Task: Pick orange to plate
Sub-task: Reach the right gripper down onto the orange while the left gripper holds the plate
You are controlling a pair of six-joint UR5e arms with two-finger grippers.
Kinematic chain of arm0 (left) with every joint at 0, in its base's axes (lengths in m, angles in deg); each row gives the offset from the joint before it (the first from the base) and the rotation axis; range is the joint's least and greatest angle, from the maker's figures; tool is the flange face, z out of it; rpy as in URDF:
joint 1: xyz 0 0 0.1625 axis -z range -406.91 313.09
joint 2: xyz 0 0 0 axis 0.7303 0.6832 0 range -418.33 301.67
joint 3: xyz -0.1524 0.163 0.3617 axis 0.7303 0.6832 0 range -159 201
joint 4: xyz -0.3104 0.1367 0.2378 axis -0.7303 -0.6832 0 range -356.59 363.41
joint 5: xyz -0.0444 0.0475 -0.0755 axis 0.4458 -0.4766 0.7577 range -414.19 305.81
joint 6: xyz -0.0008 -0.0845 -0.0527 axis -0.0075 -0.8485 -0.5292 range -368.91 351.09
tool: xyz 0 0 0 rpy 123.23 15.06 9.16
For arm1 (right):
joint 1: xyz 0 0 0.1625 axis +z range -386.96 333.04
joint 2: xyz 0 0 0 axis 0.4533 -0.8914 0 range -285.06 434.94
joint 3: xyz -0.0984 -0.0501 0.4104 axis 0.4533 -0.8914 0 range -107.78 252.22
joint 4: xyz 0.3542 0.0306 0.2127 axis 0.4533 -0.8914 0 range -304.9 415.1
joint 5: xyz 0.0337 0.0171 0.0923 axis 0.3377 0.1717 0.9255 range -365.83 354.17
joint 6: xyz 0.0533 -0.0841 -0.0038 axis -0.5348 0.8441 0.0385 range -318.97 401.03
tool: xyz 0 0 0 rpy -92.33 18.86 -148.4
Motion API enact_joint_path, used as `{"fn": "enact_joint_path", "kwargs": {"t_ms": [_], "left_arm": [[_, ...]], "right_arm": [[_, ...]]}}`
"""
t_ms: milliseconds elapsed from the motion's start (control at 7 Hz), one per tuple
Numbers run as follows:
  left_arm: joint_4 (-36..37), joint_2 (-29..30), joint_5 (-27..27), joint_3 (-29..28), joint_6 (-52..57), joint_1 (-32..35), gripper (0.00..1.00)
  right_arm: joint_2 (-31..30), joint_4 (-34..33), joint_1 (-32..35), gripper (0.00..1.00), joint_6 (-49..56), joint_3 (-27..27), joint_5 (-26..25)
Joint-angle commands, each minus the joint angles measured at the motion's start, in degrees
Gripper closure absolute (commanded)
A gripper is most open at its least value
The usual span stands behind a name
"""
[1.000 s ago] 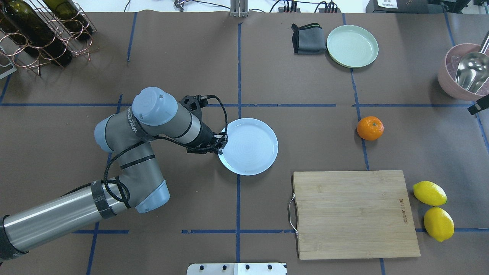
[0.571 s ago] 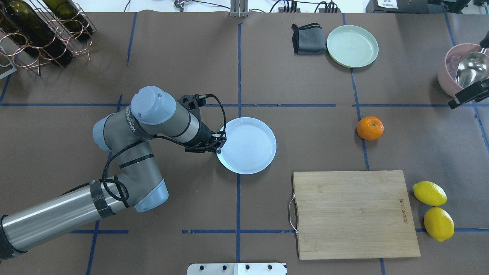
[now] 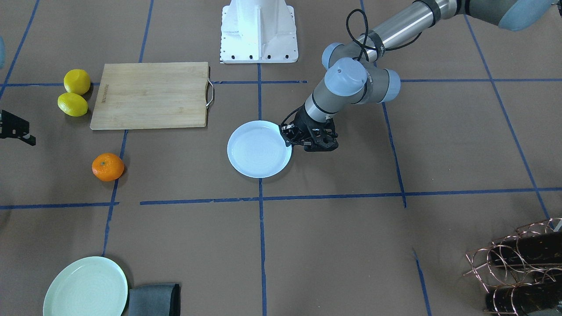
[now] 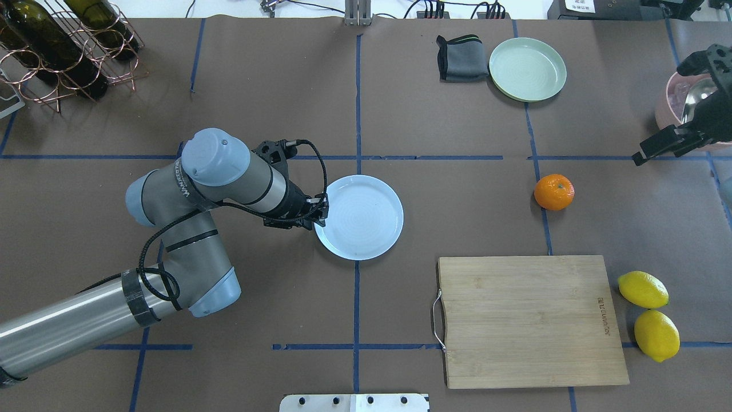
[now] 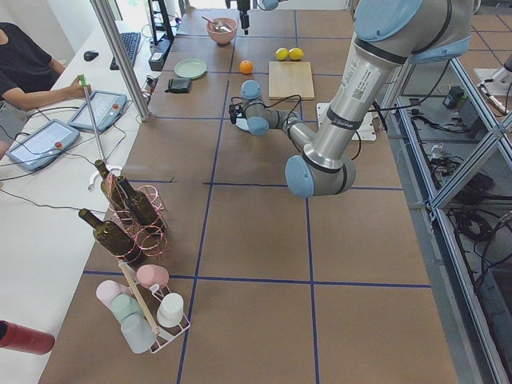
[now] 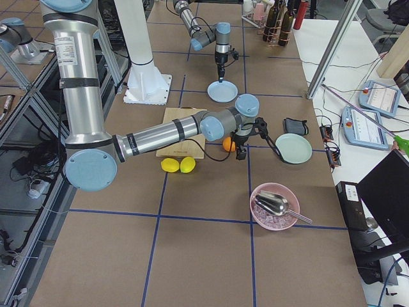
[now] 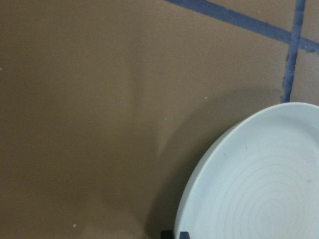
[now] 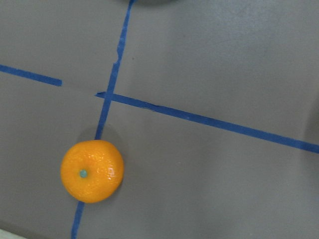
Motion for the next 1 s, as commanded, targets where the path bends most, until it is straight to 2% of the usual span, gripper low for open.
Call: {"fn": "enact_joint_path", "kwargs": {"t_ms": [0, 143, 714, 857], "left_arm": [[-0.24, -0.71, 0.0, 2.65, -0.27, 0.9, 0.16], [-0.33, -1.32, 0.0, 4.13, -0.36, 1.34, 0.15], [-0.33, -1.94, -0.09, 5.12, -0.27, 1.35, 0.12], [-0.33, -1.94, -0.96, 5.2, -0.54, 1.26, 0.12]], "right_arm": [[0.3, 11.09, -9.52, 0.0, -20.91, 0.03, -9.36], [0.3, 12.79, -13.93, 0.0, -27.11, 0.03, -16.03], [0.56, 13.77, -19.58, 0.0, -33.85, -0.32, -24.96], [0.73, 13.77, -19.86, 0.0, -33.77, -0.5, -24.98]]}}
